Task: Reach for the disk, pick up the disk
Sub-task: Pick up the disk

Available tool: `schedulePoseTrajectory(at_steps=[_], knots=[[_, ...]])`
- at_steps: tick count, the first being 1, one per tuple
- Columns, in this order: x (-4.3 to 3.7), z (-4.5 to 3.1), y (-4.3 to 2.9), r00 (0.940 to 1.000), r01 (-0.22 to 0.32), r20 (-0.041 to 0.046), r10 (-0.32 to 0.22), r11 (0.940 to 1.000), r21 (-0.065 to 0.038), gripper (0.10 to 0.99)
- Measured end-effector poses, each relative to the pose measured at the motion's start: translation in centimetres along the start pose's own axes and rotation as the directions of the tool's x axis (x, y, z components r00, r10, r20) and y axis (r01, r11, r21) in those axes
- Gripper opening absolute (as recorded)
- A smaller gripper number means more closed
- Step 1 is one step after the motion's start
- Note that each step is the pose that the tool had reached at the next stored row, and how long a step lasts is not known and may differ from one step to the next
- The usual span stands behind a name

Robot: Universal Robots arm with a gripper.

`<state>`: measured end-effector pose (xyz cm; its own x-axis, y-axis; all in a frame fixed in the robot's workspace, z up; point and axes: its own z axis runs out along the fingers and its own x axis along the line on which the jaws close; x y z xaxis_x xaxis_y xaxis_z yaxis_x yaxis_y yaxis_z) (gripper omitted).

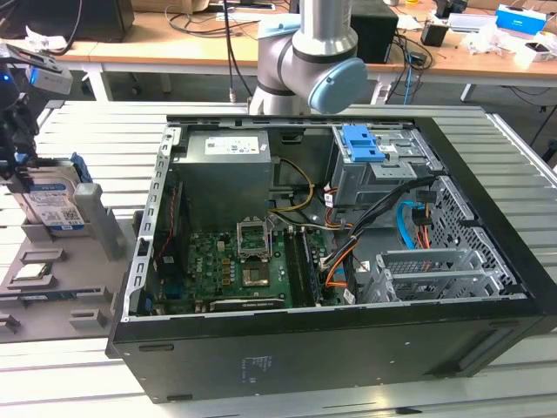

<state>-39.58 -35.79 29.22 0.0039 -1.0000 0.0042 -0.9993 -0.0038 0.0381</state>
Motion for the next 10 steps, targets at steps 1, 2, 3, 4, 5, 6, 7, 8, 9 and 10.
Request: schedulePoseTrajectory(at_steps=[1,2,3,4,5,6,7,8,9,10], knots=[[0.0,0.02,-0.01,1.0,0.006,-0.0003,-0.006,1.0,0.0,0.545],[-0.01,0.04,-0.01,1.0,0.008,-0.0005,-0.008,1.0,0.0,0.545],[-0.01,0.04,-0.01,1.0,0.008,-0.0008,-0.008,1.0,0.0,0.545],[0.0,0.05,-0.01,1.0,0.008,-0.0011,-0.008,1.0,0.0,0.545],[0.0,0.05,-0.01,1.0,0.008,-0.0013,-0.008,1.0,0.0,0.545],[0.0,0.05,-0.01,1.0,0.008,-0.0017,-0.008,1.0,0.0,0.545],[-0.01,0.05,-0.01,1.0,0.008,-0.002,-0.008,1.0,0.0,0.545],[0.0,0.05,-0.01,1.0,0.008,-0.0025,-0.008,1.0,0.0,0.529],[-0.01,0.05,-0.01,1.0,0.008,-0.0028,-0.008,1.0,0.0,0.463],[0.0,0.05,-0.01,1.0,0.008,-0.0035,-0.008,1.0,0.0,0.463]])
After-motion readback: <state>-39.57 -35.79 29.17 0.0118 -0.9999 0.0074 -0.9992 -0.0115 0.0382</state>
